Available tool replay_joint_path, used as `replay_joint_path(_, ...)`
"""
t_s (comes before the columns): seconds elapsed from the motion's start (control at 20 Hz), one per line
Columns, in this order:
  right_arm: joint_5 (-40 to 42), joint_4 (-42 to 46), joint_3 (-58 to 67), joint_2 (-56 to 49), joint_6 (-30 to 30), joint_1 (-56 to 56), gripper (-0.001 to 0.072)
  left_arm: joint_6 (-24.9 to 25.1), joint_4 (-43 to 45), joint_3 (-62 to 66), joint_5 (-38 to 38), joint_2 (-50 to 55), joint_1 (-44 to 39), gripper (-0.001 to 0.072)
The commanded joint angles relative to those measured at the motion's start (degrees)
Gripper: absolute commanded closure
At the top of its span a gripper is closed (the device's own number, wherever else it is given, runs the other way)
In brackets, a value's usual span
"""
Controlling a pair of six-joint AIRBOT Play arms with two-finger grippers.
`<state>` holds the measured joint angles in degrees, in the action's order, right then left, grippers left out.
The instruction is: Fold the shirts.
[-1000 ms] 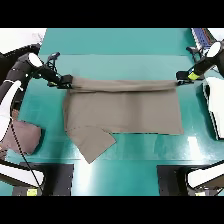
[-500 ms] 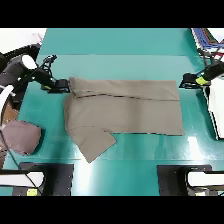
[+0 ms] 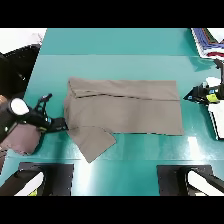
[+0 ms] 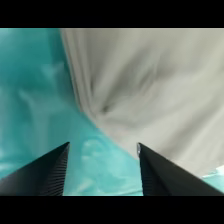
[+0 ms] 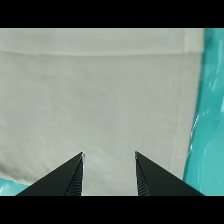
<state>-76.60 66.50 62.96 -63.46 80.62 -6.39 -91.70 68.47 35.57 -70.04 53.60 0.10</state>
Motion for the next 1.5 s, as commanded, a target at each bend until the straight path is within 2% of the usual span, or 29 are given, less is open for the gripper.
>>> replay_joint_path(0.0, 1.6, -1.0, -3.3, 3.6, -0.2, -0.2, 0.0339, -1.3, -7.4, -9.8, 2.9, -4.9, 0.0, 0.0222)
replay_joint_path(0.3, 1.2, -1.0, -3.3, 3.7, -0.2, -0.2, 0.0339, 2.0, -16.3, -15.0, 12.1, -4.9, 0.0, 0.0223)
replay_joint_path(0.5, 1.0, -1.0, -3.3, 3.7, -0.2, -0.2, 0.0339, 2.1, -18.0, -15.1, 15.2, -4.5, -3.3, 0.0224)
replay_joint_path(0.55, 1.0, -1.0, -3.3, 3.7, -0.2, -0.2, 0.0339, 2.1, -18.1, -15.1, 15.5, -4.5, -4.8, 0.0277)
replay_joint_path(0.6, 0.9, -1.0, -3.3, 3.7, -0.2, -0.2, 0.0339, 2.1, -18.1, -15.1, 15.4, -4.5, -5.7, 0.0497)
replay_joint_path(0.65, 0.7, -0.8, -3.3, 3.7, -0.2, -0.4, 0.0339, 2.1, -18.2, -15.1, 15.3, -4.5, -5.9, 0.0684)
replay_joint_path(0.85, -5.4, 2.0, -4.6, 3.8, -0.3, -5.8, 0.0338, 2.3, -17.2, -11.4, 10.1, -4.8, -5.9, 0.0686)
replay_joint_path(0.95, -7.3, 6.4, -10.2, 5.2, -0.3, -11.0, 0.0332, 4.1, -17.2, -8.4, 7.5, -4.9, -5.9, 0.0686)
replay_joint_path(1.0, -7.5, 7.3, -13.6, 5.8, -0.3, -13.7, 0.0271, 4.7, -17.2, -7.0, 7.0, -4.9, -5.9, 0.0686)
replay_joint_path(1.05, -7.4, 6.9, -17.1, 5.8, -0.3, -16.7, 0.0174, 5.0, -17.1, -5.9, 7.1, -4.9, -5.9, 0.0685)
replay_joint_path(1.15, -6.9, 5.6, -23.5, 4.6, -0.3, -21.3, 0.0178, 5.1, -17.0, -4.4, 7.7, -4.9, -5.9, 0.0685)
replay_joint_path(1.25, -4.5, 1.8, -27.9, 2.4, -2.1, -22.9, 0.0222, 5.1, -16.8, -4.2, 8.5, -4.9, -5.9, 0.0685)
replay_joint_path(1.35, -0.6, -1.7, -29.8, 0.6, -2.6, -21.5, 0.0233, 5.1, -15.8, -4.2, 8.5, -4.9, -5.9, 0.0685)
replay_joint_path(1.45, 3.0, -2.5, -29.7, -1.1, -2.6, -18.3, 0.0279, 5.1, -15.0, -4.2, 8.5, -4.9, -5.9, 0.0685)
